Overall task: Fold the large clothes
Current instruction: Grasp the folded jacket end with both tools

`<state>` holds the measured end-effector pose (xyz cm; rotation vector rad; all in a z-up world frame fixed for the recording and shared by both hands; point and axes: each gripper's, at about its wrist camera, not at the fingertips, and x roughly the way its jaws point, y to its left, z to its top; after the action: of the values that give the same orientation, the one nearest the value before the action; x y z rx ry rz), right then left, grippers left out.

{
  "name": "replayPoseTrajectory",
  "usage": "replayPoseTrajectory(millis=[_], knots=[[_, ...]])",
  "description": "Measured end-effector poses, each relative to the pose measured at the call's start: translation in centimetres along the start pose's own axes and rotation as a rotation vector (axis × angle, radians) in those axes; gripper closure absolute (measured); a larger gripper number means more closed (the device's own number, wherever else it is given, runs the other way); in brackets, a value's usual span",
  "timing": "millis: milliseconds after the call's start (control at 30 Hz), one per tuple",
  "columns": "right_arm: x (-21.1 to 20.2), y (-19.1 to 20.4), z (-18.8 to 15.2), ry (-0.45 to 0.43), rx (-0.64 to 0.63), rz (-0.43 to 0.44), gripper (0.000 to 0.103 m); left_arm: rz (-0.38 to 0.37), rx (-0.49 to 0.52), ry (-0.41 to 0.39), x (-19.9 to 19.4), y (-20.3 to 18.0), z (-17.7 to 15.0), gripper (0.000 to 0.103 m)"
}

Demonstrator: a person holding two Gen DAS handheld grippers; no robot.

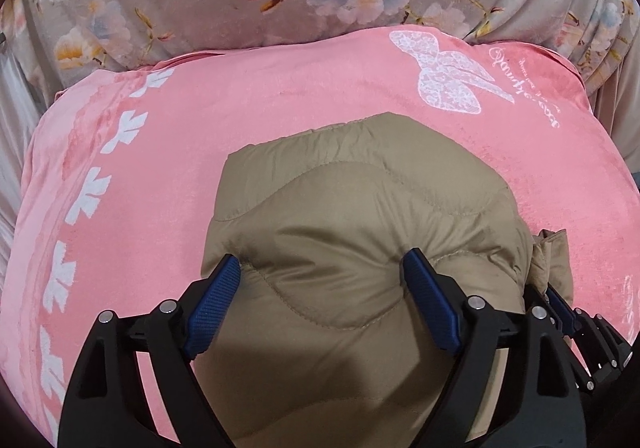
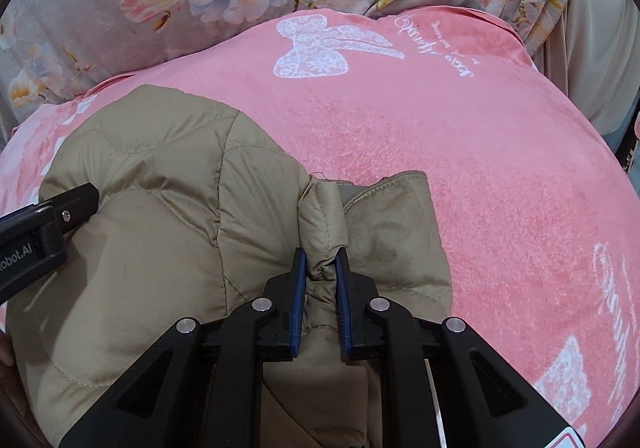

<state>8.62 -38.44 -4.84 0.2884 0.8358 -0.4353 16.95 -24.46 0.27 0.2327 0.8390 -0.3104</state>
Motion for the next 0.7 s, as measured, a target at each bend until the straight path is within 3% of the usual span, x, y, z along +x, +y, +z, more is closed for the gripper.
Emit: replayPoseTrajectory(millis=[700], knots=[[1.5, -0.9, -0.7, -0.046, 0.067, 0.071, 0.086, 0.032, 0.016, -0.086, 2.7, -1.2, -1.4, 0.009]])
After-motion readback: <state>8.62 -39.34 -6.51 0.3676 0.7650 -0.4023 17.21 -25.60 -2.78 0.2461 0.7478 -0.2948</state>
